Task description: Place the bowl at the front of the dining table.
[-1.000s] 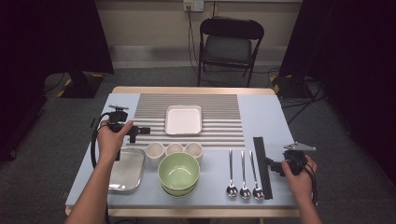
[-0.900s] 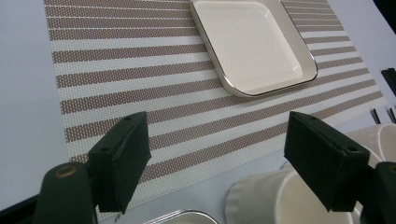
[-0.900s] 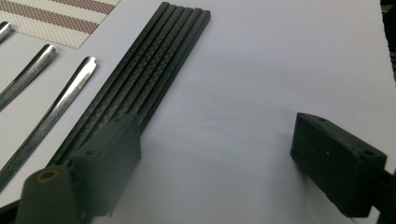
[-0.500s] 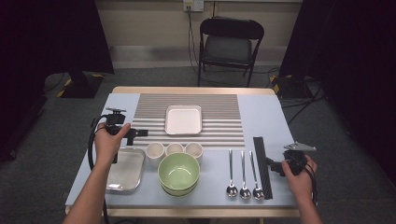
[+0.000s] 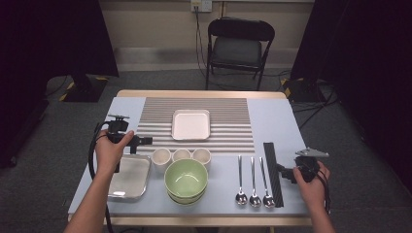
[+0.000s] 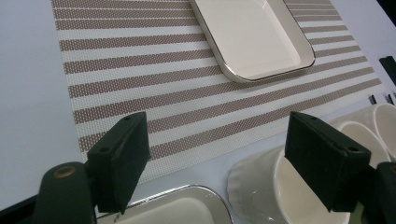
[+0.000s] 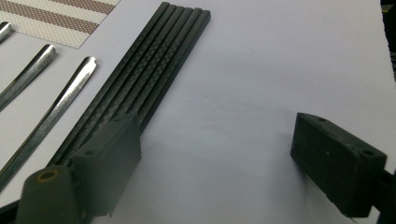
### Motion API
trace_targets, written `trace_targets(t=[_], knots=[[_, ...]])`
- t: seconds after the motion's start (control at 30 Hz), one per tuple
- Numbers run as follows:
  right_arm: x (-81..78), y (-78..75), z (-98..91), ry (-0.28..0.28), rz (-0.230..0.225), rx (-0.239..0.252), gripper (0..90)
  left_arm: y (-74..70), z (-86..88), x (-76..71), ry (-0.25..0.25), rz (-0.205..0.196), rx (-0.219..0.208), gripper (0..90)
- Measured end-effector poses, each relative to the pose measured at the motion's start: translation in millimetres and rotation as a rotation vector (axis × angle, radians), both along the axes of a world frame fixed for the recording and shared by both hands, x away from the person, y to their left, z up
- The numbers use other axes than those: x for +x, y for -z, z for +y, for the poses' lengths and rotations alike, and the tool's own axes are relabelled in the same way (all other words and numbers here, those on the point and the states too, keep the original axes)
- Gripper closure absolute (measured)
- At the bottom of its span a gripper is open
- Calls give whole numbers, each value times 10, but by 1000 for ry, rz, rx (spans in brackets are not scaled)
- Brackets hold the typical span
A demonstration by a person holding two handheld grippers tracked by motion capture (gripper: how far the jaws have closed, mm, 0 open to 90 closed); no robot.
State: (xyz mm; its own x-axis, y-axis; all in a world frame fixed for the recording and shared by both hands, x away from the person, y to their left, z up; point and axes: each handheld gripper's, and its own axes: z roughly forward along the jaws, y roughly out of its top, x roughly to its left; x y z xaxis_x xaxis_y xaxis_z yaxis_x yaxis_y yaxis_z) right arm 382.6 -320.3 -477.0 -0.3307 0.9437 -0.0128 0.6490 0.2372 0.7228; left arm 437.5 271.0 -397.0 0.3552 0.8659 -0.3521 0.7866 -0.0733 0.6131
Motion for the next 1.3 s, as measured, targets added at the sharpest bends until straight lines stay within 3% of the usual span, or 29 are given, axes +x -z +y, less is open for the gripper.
trace_targets(t=[0.1,0.3,0.87,1.3], knots=[[0,1,1,0,0,1,148,1,22,-30,2,-2,16,218],[0,0,0,-1,0,1,148,11,63,-92,-6,-10,2,218],[1,1,1,-2,-1,0,149,-7,168,-293,-4,-30,12,217],[0,2,2,-2,-3,-1,149,103,233,-364,-12,-29,-1,216]])
